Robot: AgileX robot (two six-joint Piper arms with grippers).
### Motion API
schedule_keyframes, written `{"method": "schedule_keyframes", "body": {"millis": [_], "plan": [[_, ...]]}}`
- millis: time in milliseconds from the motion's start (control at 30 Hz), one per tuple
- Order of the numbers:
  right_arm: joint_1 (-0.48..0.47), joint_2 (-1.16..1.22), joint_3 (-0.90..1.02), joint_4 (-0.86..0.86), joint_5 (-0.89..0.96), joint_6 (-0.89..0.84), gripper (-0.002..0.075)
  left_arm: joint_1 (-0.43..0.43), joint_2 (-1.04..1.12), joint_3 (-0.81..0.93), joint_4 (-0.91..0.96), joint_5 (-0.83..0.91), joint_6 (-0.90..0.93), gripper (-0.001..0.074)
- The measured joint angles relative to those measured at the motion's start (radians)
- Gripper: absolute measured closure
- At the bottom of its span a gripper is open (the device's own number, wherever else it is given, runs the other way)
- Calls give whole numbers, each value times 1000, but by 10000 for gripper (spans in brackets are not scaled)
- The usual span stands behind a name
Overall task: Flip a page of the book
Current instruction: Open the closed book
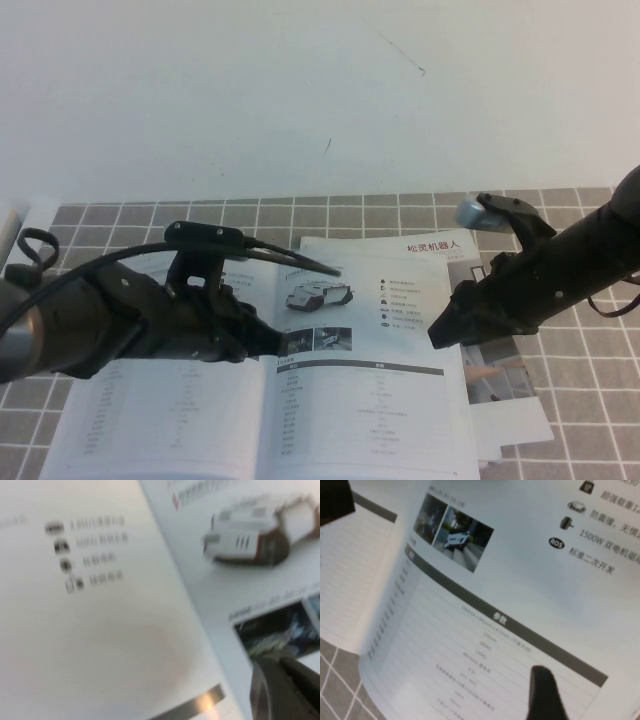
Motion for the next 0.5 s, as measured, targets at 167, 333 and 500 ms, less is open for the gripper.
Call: {"method": "schedule_keyframes", "body": {"millis": [167, 333, 500], "plan": [[0, 24, 0, -13, 6, 0, 330, 28, 24, 0, 289, 40, -238, 737], [0, 52, 0, -15, 9, 0, 330, 98, 22, 0, 436, 78, -425, 737], [0, 77, 0, -15, 5, 0, 330, 182, 22, 0, 521, 233, -532, 737]]}}
